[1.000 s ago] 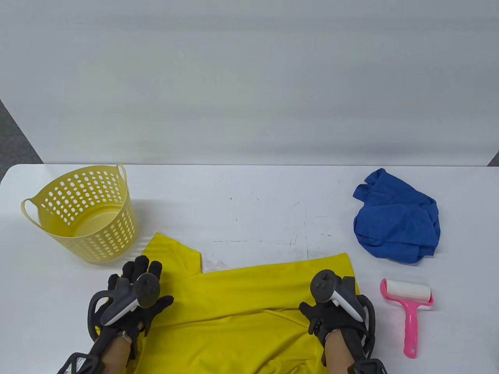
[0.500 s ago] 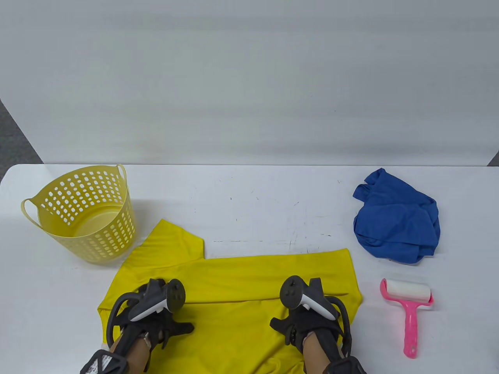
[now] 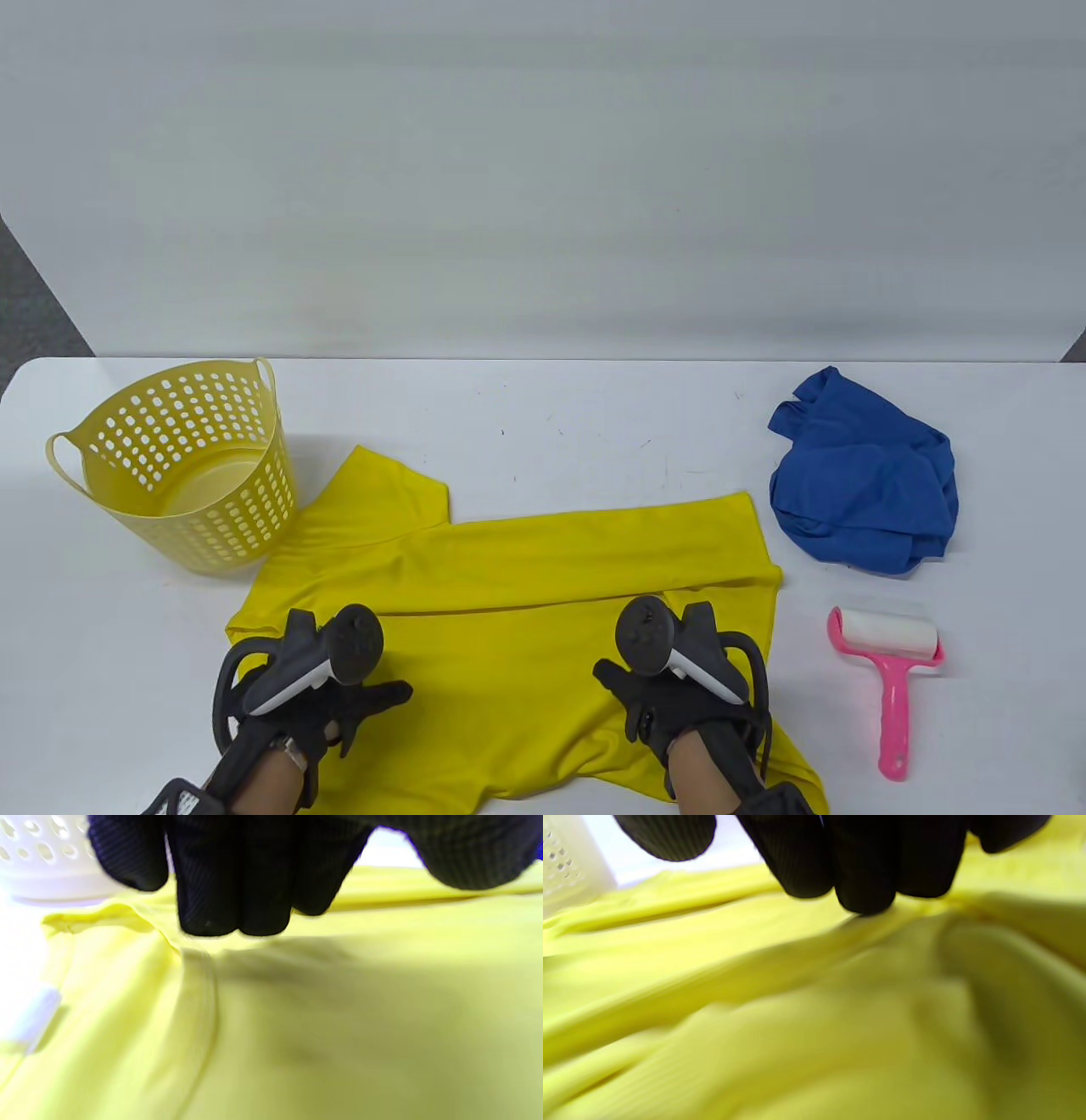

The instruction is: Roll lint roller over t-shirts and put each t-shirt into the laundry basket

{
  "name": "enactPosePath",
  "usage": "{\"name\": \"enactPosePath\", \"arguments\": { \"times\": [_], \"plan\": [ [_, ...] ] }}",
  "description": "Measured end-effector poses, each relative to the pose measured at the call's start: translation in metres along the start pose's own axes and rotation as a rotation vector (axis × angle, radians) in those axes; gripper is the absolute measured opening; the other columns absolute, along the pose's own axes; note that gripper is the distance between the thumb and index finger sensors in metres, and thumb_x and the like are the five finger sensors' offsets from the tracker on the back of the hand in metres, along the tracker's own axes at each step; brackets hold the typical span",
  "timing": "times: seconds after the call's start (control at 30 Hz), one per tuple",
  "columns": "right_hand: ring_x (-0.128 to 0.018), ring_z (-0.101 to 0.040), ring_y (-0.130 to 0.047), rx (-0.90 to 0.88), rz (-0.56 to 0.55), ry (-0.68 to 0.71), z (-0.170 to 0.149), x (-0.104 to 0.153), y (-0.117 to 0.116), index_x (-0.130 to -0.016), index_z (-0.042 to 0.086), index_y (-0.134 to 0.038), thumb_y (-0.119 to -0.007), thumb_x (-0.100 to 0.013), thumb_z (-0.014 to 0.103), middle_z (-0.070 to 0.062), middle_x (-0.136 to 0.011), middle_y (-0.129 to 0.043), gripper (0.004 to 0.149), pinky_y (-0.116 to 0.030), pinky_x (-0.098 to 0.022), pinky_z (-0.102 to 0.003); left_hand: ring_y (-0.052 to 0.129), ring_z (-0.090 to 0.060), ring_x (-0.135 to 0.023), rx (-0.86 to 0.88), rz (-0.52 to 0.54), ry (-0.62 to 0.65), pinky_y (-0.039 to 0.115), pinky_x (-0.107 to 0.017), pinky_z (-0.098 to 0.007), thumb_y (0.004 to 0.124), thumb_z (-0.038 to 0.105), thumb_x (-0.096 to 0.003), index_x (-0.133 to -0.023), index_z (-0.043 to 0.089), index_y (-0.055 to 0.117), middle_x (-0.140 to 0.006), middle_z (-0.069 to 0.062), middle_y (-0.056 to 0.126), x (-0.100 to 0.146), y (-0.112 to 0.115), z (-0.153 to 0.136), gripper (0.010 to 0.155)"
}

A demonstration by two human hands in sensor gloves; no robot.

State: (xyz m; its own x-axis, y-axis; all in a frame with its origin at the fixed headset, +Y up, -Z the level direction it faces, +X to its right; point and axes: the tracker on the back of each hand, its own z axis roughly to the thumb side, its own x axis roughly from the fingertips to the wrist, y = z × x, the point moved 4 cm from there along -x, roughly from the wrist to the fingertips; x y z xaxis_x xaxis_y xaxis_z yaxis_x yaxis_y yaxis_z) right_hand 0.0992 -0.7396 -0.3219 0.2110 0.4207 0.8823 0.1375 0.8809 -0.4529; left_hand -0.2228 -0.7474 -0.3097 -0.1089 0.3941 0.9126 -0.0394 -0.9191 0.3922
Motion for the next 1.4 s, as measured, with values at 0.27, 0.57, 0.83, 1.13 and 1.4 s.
{"name": "enactPosePath", "arguments": {
  "times": [0.27,0.57,0.83,1.13,1.4],
  "plan": [
    [-0.077,-0.065,-0.073,0.162,0.119,-0.029,0.009,-0.009,-0.028,-0.091,-0.003,-0.067,-0.072,-0.042,0.056,-0.036,-0.091,-0.068,0.077,-0.065,-0.048,-0.077,0.058,-0.057,-0.106,-0.049,-0.151,0.108,0.060,-0.073,-0.069,0.080,0.077,-0.0306,-0.113,0.015,0.049,-0.116,-0.029,0.049,-0.018,0.034,0.025,0.108],
    [-0.091,-0.058,-0.016,0.014,0.119,-0.087,-0.034,-0.048,-0.039,-0.099,0.009,-0.020,-0.063,-0.048,0.056,-0.025,-0.102,-0.012,0.082,-0.027,-0.059,-0.079,0.022,-0.042,-0.120,0.042,-0.099,-0.008,0.028,-0.083,-0.067,0.064,0.078,-0.0399,-0.115,0.031,0.020,-0.124,-0.011,0.016,-0.066,0.039,-0.009,0.099],
    [-0.094,-0.056,-0.013,0.147,-0.099,-0.177,-0.050,-0.042,-0.012,-0.101,0.018,-0.023,-0.064,-0.046,0.057,-0.023,-0.107,-0.014,0.080,-0.016,-0.057,-0.078,0.057,-0.039,-0.117,-0.010,0.156,0.063,0.044,-0.081,-0.068,0.067,0.071,-0.0446,-0.112,0.035,0.047,-0.122,-0.003,0.056,-0.035,0.001,-0.013,0.080],
    [-0.091,-0.062,-0.034,-0.042,0.015,-0.228,-0.089,-0.028,-0.019,-0.101,0.011,-0.037,-0.076,-0.047,0.038,-0.032,-0.105,-0.030,0.071,-0.028,-0.061,-0.077,0.055,-0.043,-0.117,-0.144,-0.051,0.031,0.042,-0.079,-0.072,0.086,0.060,-0.0400,-0.111,0.039,0.046,-0.124,-0.007,0.050,-0.029,0.026,-0.005,0.084],
    [-0.082,-0.049,-0.076,0.119,-0.223,-0.155,-0.081,-0.029,0.008,-0.082,0.016,-0.075,-0.073,-0.046,0.030,-0.020,-0.091,-0.077,0.039,-0.049,-0.060,-0.073,0.094,-0.027,-0.091,0.268,0.118,0.241,0.052,-0.079,-0.066,0.075,0.046,-0.0525,-0.097,0.032,0.076,-0.087,0.004,0.097,-0.018,-0.012,-0.030,0.047]
  ]
}}
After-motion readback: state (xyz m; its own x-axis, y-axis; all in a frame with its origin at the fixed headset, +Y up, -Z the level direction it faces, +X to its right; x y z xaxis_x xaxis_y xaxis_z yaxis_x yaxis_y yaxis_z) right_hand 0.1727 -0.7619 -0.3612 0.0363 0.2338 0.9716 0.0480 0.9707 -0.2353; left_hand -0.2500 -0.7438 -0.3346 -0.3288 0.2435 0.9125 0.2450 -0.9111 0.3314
